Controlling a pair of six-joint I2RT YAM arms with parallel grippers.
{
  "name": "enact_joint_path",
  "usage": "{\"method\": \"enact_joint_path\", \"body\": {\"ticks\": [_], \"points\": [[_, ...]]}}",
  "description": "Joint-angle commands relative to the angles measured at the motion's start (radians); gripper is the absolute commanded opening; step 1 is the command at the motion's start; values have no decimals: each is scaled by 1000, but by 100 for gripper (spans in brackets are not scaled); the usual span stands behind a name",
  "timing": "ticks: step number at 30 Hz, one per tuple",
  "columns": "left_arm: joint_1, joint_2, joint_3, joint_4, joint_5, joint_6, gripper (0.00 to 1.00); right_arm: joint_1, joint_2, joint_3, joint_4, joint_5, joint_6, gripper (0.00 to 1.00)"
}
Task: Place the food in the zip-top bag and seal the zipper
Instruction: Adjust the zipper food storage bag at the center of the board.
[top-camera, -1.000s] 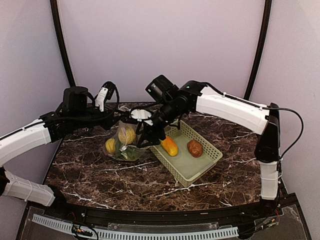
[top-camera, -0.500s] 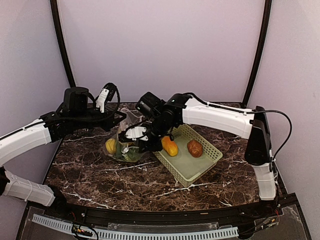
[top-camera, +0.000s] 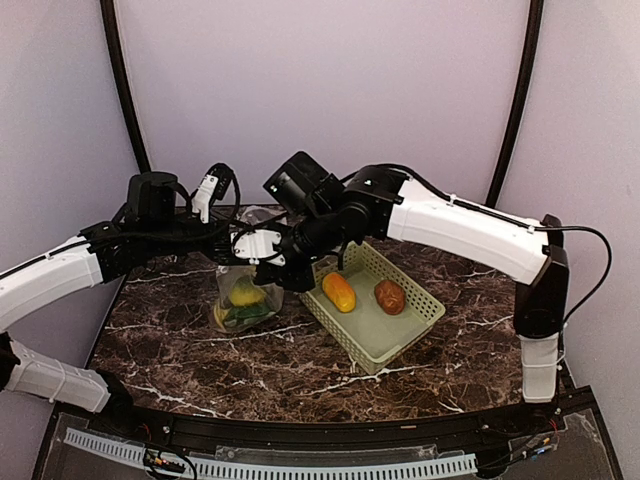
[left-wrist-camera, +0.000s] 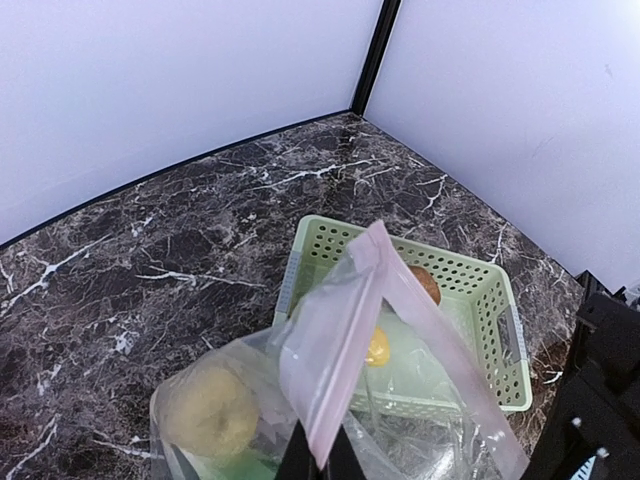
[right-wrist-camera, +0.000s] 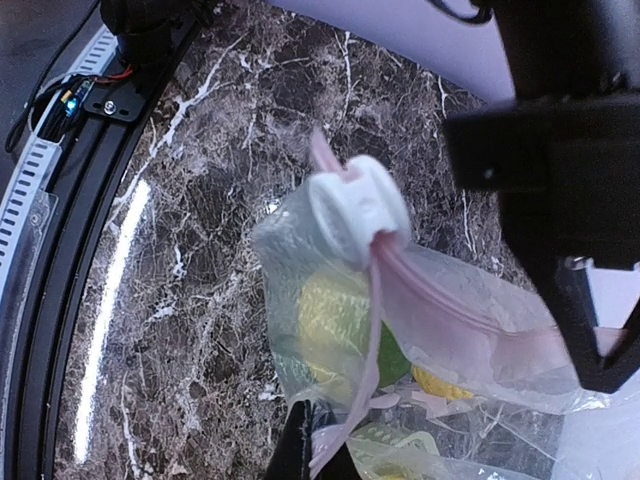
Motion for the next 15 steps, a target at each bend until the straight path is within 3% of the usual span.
{"method": "enact_joint_path", "body": {"ticks": [1, 9, 13, 15], "points": [[10, -77, -7, 18, -55, 24, 1, 3, 64, 16, -9, 24, 8, 0], [10, -58, -4, 18, 4, 15, 1, 3, 18, 55, -17, -14, 27, 3], [10, -50, -2, 16, 18, 11, 1, 0, -49, -21, -2, -34, 36, 34], [10, -46, 3, 8, 13, 12, 1, -5, -100, -84, 4, -50, 35, 41]]}}
